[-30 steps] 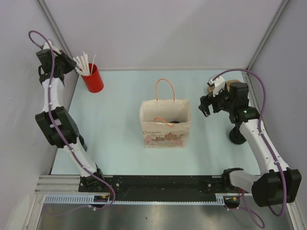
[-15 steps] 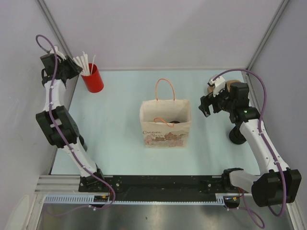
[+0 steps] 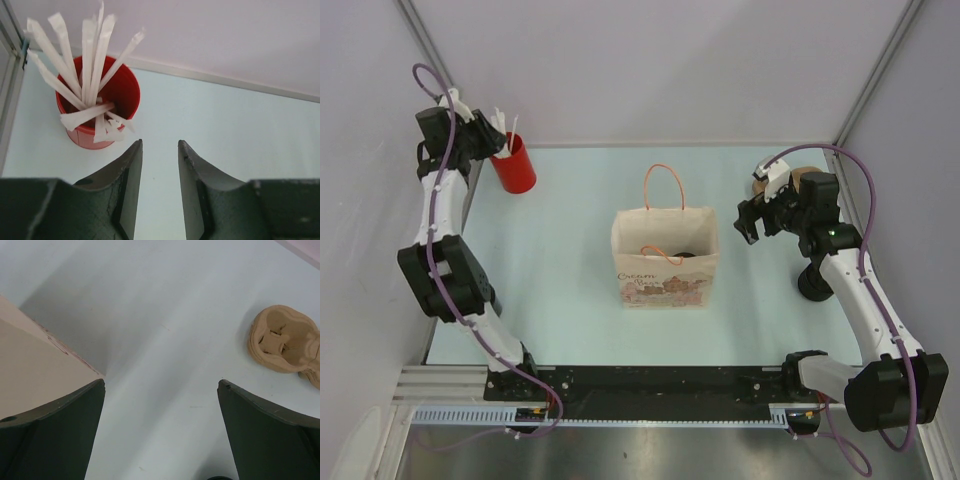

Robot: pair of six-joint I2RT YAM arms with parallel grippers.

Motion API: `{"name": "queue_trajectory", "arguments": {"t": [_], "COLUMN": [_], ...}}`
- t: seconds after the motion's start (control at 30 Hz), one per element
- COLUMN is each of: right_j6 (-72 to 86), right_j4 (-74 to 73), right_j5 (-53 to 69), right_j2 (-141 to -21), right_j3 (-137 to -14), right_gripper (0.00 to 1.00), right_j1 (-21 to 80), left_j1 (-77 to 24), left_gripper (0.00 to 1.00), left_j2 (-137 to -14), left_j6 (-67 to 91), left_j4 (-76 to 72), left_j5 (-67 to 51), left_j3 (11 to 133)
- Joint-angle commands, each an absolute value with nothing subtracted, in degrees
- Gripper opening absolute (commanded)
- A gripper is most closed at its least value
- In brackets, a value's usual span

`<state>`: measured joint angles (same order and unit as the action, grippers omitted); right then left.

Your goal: Pack the takeout coffee

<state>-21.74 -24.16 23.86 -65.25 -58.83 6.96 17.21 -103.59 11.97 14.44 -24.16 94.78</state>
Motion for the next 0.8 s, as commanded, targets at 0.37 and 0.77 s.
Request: {"name": "queue_trajectory", "arguments": {"t": [0.37, 0.77], "right_j6": [-22.6, -22.8], "right_j4": [-23.6, -23.8], "right_j5": [24.9, 24.8], "right_j2": [-64.5, -65.0], "right_j3": [-58.8, -58.8], "right_gripper": [1.00, 0.99], "right_j1": [6.7, 6.8], "left_j1": [12.5, 9.9], "left_gripper": [0.42, 0.42], "left_j2": [-105.6, -106.5], "left_j6": [10.4, 6.9], "left_j4": [12.2, 12.5], "left_j5": [-20.8, -11.2], "left_j3": [99.6, 100.8]}}
